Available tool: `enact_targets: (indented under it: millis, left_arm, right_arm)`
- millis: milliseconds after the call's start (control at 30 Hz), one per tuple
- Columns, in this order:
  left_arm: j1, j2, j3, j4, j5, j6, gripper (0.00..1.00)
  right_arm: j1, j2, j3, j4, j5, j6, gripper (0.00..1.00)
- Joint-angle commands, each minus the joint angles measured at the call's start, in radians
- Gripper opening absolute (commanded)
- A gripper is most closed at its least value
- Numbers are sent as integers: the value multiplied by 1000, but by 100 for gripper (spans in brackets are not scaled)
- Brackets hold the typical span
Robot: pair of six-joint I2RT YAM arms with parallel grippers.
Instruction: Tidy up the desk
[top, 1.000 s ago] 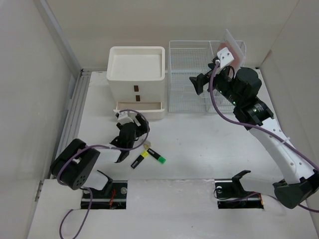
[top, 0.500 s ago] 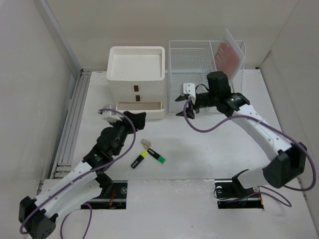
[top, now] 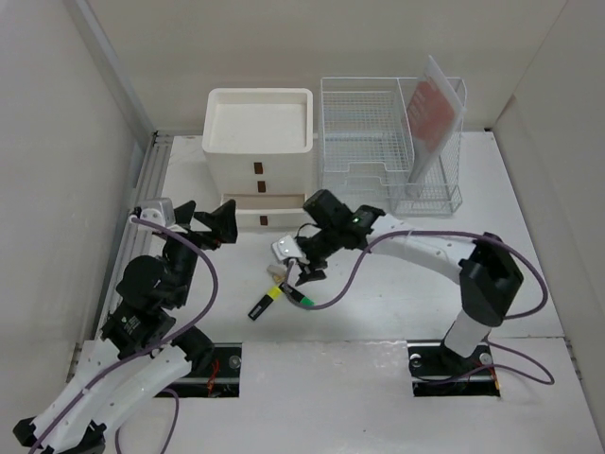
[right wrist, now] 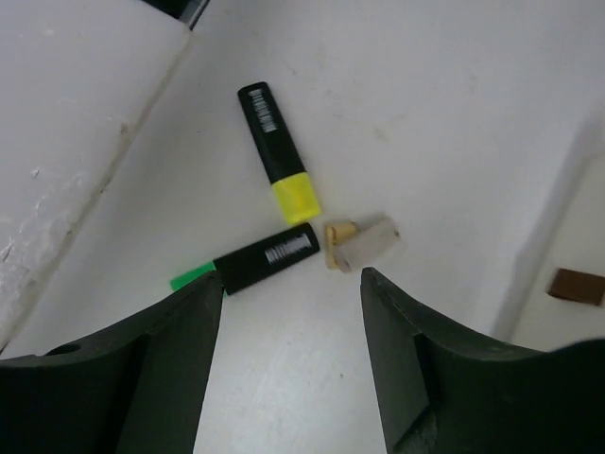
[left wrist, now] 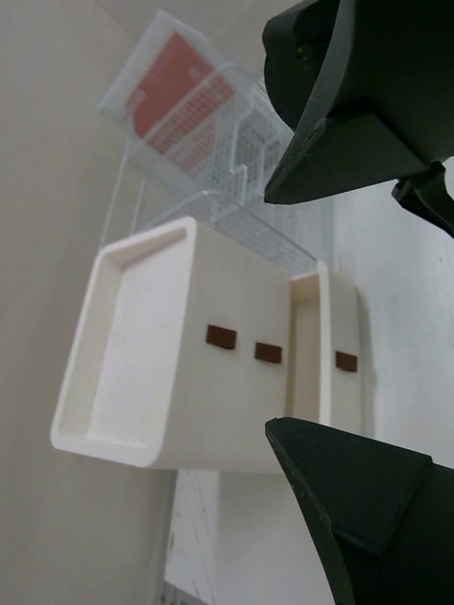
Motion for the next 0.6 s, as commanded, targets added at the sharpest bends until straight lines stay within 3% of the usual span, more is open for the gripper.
enact_targets:
  millis: [0,200,567]
  left_arm:
    - [-4,-73,-43,-29,-47,109,95]
    - [-4,-223,-92,-4,-36,100,98]
    - [-4,-243,-102,-4,-2,100,99]
  right_arm:
    - [86,71,30,92,184,84,65]
    - [143,224,119,87,302,202,60]
    - [152,310,180,184,449,370,59]
